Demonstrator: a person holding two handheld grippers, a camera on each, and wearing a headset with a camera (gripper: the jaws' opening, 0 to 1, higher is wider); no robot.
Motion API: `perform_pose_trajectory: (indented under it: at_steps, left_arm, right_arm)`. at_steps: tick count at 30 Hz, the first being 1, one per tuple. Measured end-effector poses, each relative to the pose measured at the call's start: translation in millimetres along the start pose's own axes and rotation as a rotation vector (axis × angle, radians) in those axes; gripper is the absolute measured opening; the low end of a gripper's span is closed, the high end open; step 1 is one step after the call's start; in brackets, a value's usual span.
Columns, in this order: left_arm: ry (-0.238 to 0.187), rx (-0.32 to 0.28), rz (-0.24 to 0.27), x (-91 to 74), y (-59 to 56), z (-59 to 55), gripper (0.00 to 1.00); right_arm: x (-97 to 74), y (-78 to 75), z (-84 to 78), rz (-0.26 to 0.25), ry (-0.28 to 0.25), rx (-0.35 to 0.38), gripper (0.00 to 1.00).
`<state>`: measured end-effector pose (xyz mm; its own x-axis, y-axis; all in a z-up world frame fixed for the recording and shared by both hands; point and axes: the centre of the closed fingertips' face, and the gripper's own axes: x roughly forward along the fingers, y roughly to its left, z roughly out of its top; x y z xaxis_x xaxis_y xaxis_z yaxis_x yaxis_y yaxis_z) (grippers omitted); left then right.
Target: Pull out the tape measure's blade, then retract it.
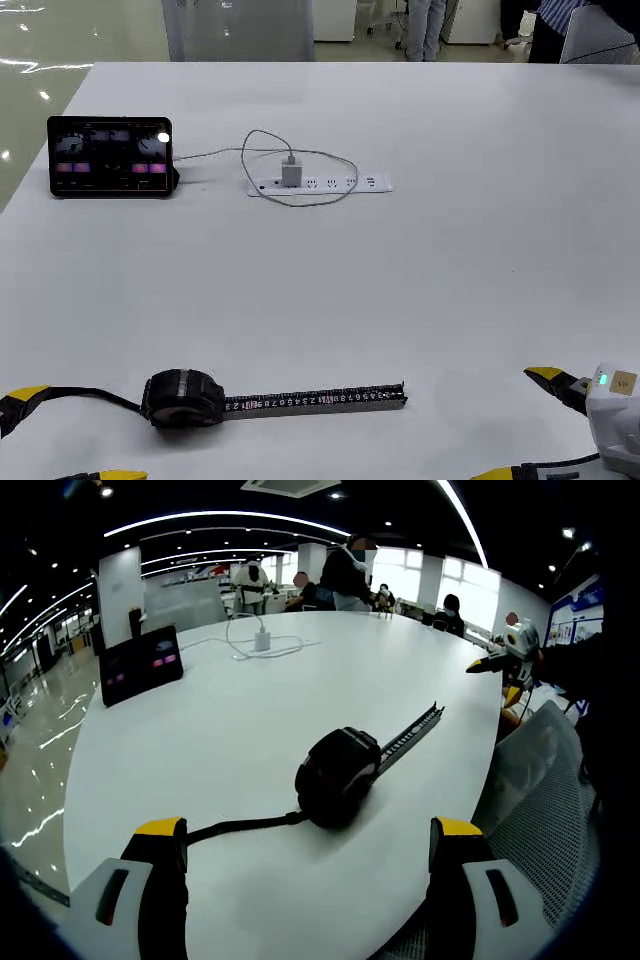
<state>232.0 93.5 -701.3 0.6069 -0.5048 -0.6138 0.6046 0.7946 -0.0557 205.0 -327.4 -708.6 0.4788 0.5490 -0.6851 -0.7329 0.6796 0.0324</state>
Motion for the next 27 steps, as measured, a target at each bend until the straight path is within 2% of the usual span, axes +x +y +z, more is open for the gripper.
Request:
perform_pose_trajectory:
  at_steps: [4,6,9,18,24,27]
  left_arm:
    - [-0.005,-0.003,-0.015,2.1,-1.4,0.6,0.99]
    - [0.002,0.016,-0.017,3.4,-2.0,0.5,0.99]
    - [0.008,0.026,-0.013,5.8,1.1,1.2,0.99]
    - [0.008,0.027,-0.04,11.5,-1.3,7.6,0.99]
    - [0.003,0.013,-0.046,16.7,-7.6,11.4,0.99]
    - [-0.002,0.011,-0.04,17.5,-12.5,17.6,0.99]
  right_arm:
    - [2.8,-1.2,-4.7,-0.003,0.006,-0.002,0.99]
    - [4.3,0.2,-5.9,-0.001,0.016,-0.009,0.99]
    - [5.3,2.3,-3.9,0.006,0.018,-0.022,0.99]
    - [7.5,0.8,-0.9,0.009,0.03,-0.035,0.99]
    - [9.6,3.3,1.3,0.022,0.036,-0.049,0.99]
    - [12.5,3.7,2.1,0.028,0.047,-0.065,0.99]
